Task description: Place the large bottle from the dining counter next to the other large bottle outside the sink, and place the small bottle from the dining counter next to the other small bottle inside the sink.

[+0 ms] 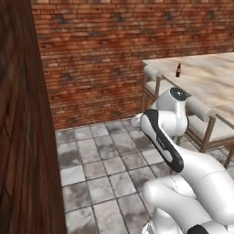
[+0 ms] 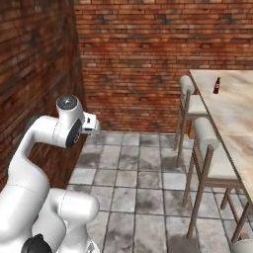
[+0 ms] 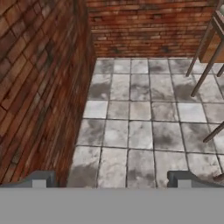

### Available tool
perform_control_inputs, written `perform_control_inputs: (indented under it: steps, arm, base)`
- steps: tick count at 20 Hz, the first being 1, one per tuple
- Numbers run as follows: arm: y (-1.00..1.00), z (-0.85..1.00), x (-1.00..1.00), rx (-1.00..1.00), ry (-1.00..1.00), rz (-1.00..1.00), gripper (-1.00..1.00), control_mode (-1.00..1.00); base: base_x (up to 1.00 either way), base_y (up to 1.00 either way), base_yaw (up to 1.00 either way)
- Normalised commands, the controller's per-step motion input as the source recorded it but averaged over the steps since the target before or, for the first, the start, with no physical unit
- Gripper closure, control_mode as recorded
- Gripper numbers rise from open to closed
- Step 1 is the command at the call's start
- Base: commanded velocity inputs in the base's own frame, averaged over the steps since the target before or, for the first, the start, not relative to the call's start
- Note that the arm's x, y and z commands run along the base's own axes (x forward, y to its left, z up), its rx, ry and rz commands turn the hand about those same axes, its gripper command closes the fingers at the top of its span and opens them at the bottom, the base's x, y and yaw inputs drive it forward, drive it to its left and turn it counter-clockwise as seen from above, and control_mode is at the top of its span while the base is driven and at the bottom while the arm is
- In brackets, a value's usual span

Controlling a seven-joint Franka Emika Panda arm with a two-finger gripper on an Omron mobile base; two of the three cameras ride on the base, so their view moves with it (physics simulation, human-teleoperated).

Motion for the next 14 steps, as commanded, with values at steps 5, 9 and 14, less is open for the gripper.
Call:
perform_control_inputs:
  steps: [5,9,14]
  arm:
    - [0.0,0.0,0.0,0.0,0.0,0.0,-1.0,1.0]
    - [0.0,0.0,0.0,0.0,0.0,0.0,-1.0,1.0]
    - [0.0,0.0,0.0,0.0,0.0,0.0,-1.0,1.0]
  base:
    - [1.0,0.17,-0.18]
    - [1.0,0.17,-0.24]
    - [1.0,0.19,-0.35]
